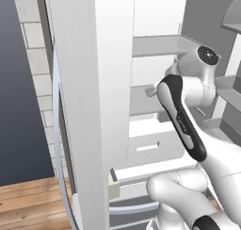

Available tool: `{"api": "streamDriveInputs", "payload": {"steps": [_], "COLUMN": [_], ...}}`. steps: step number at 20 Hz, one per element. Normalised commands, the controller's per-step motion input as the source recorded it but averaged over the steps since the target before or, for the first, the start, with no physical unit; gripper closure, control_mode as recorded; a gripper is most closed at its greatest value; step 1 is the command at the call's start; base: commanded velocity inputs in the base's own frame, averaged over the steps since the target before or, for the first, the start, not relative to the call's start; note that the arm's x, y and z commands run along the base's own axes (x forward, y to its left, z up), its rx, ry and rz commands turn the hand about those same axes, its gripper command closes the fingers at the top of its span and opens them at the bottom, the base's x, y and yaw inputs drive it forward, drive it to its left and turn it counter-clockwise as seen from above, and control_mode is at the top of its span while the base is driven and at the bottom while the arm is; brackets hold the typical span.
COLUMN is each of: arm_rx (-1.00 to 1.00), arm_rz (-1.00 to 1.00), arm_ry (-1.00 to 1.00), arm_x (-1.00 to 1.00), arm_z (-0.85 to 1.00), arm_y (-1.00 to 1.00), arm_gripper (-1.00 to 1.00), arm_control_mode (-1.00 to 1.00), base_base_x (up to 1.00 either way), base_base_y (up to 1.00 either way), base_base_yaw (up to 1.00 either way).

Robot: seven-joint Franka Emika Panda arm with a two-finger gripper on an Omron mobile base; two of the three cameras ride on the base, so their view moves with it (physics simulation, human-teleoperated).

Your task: Take the cheese, steak, and corn from the fridge and place them on the plate on the dining counter to create an appetizer plate.

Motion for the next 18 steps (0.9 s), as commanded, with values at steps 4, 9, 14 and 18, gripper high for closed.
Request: {"api": "streamDriveInputs", "payload": {"steps": [4, 9, 14, 18], "arm_rx": [0.00, 0.00, 0.00, 0.00], "arm_rz": [0.16, 0.03, 0.00, 0.00], "arm_ry": [-0.06, -0.02, 0.00, -0.05], "arm_x": [0.42, 0.40, 0.29, 0.17], "arm_z": [0.44, 0.50, 0.34, 0.09], "arm_y": [0.13, 0.34, 0.23, 0.00], "arm_gripper": [-1.00, -1.00, -1.00, -1.00], "arm_control_mode": [-1.00, -1.00, -1.00, -1.00], "base_base_x": [0.00, 0.00, 0.00, 0.00], "base_base_y": [0.00, 0.00, 0.00, 0.00], "base_base_yaw": [0.00, 0.00, 0.00, 0.00]}}
